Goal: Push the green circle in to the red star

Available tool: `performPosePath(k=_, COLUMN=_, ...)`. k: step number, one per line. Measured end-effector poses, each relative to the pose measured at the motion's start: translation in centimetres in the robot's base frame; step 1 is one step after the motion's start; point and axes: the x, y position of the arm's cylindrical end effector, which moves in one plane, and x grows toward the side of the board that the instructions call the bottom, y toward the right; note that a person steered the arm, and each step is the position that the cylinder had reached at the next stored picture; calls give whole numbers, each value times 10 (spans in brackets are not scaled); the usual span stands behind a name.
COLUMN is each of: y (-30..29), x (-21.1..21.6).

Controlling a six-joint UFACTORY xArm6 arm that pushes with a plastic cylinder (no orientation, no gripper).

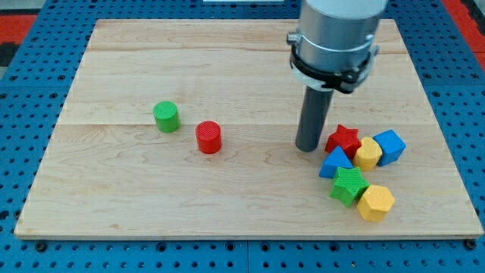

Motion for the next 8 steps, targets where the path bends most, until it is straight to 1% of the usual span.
performPosePath(k=1, y=-41, x=-54)
performPosePath(k=2, y=-100, x=-82)
performPosePath(k=4, y=-226, x=-78)
performPosePath(k=5, y=-245, x=-62)
performPosePath(k=6, y=-204, x=-39)
performPosePath(k=7, y=-156, x=-31)
performPosePath(k=8, y=-126, x=-15)
